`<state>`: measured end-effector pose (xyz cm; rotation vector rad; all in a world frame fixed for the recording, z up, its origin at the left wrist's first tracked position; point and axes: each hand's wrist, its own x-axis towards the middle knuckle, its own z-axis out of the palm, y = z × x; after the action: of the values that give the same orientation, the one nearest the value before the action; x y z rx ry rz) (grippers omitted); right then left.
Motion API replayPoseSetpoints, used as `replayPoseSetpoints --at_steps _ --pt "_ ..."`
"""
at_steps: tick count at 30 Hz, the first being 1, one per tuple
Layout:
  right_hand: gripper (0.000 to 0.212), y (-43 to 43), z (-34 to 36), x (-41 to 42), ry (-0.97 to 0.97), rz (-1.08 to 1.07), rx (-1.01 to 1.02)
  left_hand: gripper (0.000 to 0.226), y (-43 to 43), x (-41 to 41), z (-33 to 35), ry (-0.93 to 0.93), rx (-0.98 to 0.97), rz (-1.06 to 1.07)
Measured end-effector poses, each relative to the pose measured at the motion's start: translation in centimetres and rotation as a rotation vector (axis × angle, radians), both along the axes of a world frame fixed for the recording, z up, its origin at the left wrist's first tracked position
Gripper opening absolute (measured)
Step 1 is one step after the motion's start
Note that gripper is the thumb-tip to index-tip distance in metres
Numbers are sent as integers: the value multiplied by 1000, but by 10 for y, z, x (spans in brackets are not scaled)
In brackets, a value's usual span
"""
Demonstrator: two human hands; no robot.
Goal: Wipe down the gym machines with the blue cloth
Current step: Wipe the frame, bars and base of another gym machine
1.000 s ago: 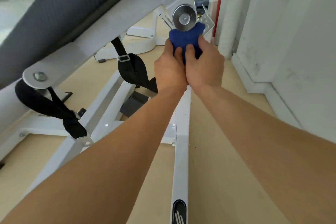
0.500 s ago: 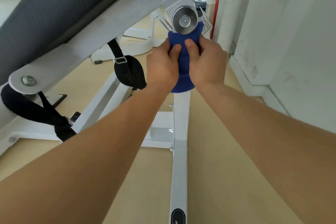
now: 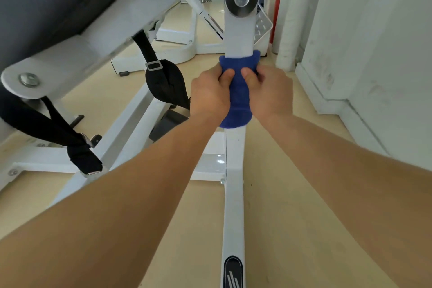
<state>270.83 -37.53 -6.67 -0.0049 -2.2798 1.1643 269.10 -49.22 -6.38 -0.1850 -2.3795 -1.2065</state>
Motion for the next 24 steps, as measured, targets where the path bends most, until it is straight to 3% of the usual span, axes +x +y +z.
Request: replayPoseSetpoints --at_steps 6,13,24 --pt "24 -7 41 -7 181 -35 -17 26 9 -3 40 168 123 14" --pt "30 -8 -12 -10 156 -48 6 13 8 -6 -8 143 153 -18" --pt "35 -6 -100 -7 73 -20 -34 19 4 -9 -98 96 49 -19"
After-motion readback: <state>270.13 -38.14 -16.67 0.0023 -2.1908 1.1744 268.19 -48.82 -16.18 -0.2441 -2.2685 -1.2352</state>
